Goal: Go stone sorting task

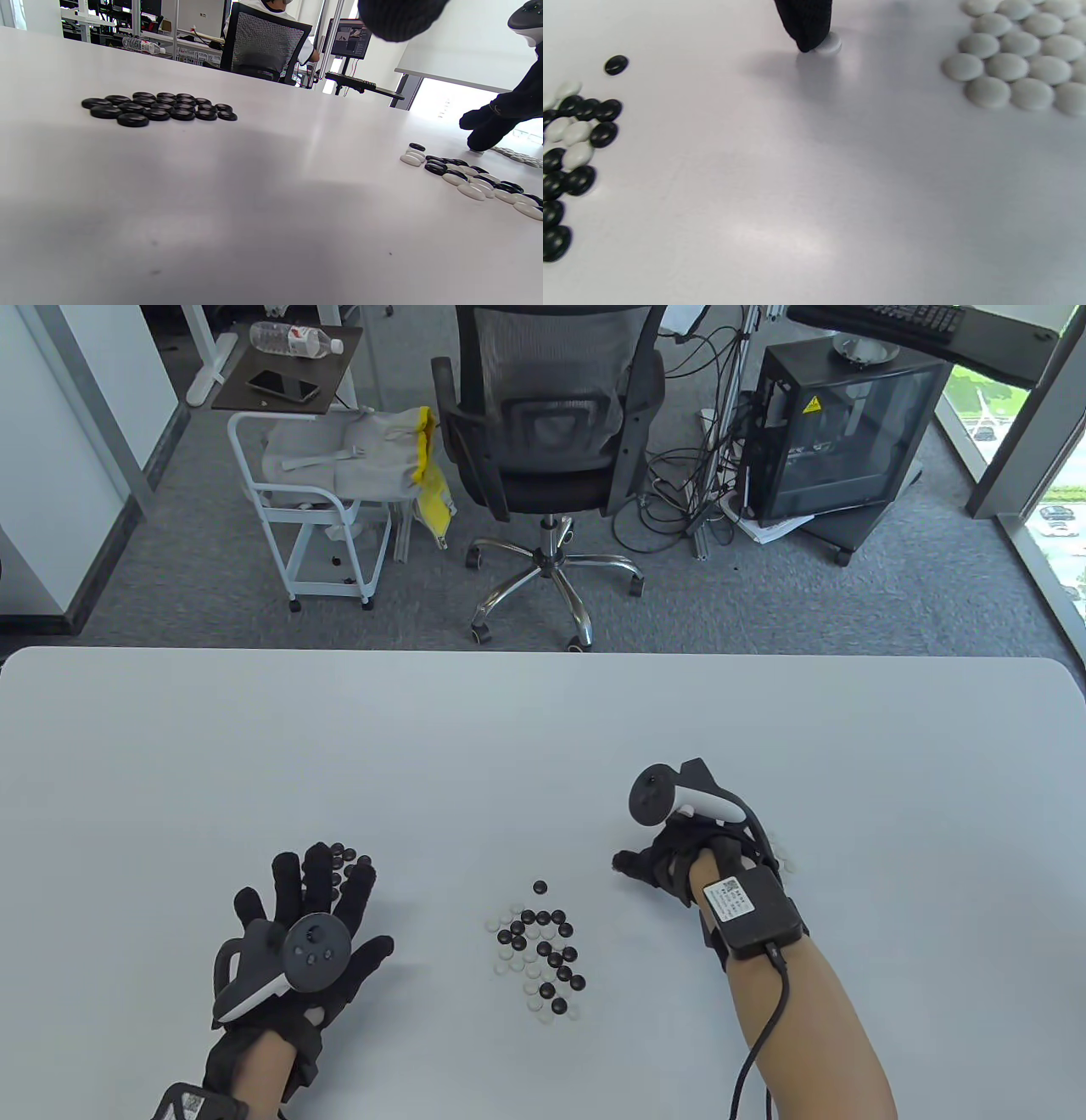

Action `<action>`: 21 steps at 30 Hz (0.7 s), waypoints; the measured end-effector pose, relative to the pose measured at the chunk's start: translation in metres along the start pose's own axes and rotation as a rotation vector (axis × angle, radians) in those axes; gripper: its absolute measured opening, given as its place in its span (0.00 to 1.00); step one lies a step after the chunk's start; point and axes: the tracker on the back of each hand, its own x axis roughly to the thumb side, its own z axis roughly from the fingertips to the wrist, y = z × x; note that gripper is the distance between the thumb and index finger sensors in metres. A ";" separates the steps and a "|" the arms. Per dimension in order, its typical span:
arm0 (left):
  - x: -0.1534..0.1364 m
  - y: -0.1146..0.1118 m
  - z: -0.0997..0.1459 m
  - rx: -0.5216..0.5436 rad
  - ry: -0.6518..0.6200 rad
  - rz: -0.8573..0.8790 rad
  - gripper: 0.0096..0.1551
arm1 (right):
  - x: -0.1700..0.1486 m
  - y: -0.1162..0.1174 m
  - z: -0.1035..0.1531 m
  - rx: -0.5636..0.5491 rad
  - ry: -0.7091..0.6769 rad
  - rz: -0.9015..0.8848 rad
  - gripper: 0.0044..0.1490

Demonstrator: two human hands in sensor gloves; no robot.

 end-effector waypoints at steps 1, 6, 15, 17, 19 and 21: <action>0.000 0.000 0.000 -0.001 0.000 -0.001 0.49 | -0.010 -0.001 0.001 -0.010 0.025 -0.019 0.46; 0.001 -0.001 -0.001 -0.008 0.002 -0.008 0.49 | -0.038 -0.001 0.005 -0.051 0.088 -0.073 0.47; 0.002 0.000 -0.001 -0.011 0.005 -0.008 0.49 | -0.059 -0.002 0.008 -0.066 0.128 -0.121 0.47; 0.002 0.000 -0.001 -0.011 0.004 -0.009 0.49 | -0.059 -0.002 0.009 -0.063 0.133 -0.120 0.47; 0.002 0.000 0.000 -0.009 0.004 -0.008 0.49 | -0.054 -0.006 0.011 -0.082 0.099 -0.132 0.47; 0.001 0.000 -0.001 -0.008 0.004 -0.007 0.49 | -0.044 -0.010 0.013 -0.100 0.056 -0.141 0.47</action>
